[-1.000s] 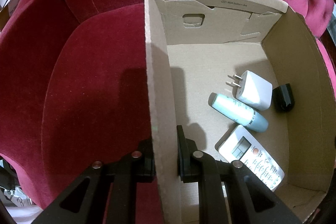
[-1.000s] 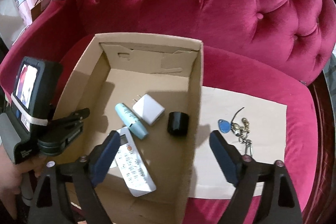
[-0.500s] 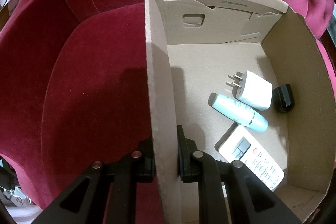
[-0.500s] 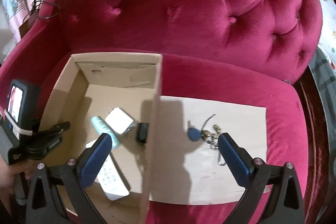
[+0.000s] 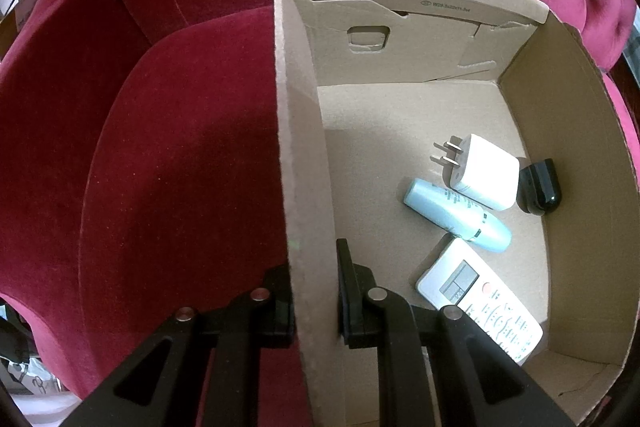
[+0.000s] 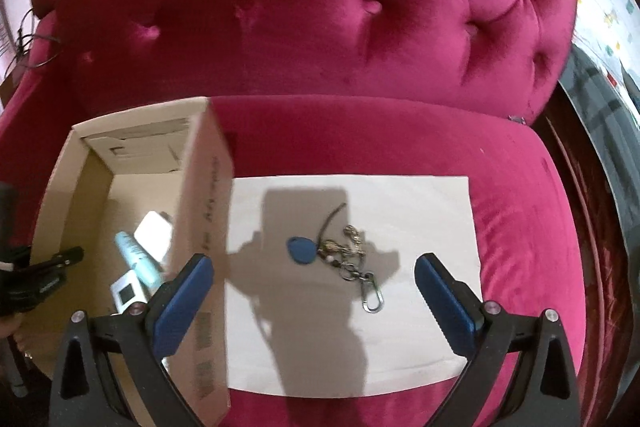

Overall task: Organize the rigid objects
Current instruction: 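Move the right gripper back to the brass keychain on the paper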

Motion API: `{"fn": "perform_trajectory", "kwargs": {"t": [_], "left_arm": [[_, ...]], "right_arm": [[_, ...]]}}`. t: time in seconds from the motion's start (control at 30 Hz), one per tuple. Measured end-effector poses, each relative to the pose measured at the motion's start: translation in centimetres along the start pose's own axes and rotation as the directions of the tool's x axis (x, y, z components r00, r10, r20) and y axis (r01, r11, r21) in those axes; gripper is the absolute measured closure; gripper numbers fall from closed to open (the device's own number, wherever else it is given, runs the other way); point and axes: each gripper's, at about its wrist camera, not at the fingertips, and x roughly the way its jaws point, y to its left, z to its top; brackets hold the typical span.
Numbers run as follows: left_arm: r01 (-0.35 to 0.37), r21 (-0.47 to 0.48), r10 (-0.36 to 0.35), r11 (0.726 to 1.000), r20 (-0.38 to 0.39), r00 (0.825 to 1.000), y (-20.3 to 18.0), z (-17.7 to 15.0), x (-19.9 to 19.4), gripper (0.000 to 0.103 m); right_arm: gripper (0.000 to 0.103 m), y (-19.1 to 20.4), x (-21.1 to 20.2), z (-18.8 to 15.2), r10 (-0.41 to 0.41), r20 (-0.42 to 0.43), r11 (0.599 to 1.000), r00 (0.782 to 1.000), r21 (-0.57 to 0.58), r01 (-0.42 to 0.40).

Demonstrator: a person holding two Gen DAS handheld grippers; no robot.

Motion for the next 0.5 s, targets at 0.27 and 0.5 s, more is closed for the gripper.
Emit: {"fn": "perform_trajectory", "kwargs": {"t": [0.27, 0.5], "left_arm": [[-0.002, 0.001, 0.002, 1.000, -0.002, 1.000, -0.3, 0.0, 0.1, 0.087], [-0.004, 0.004, 0.004, 1.000, -0.001, 1.000, -0.3, 0.0, 0.0, 0.087]], "right_arm": [[0.000, -3.2, 3.2, -1.9, -0.014, -0.035, 0.998, 0.999, 0.054, 0.015], [0.000, -4.8, 6.1, -3.6, -0.036, -0.071, 0.997, 0.997, 0.061, 0.040]]}}
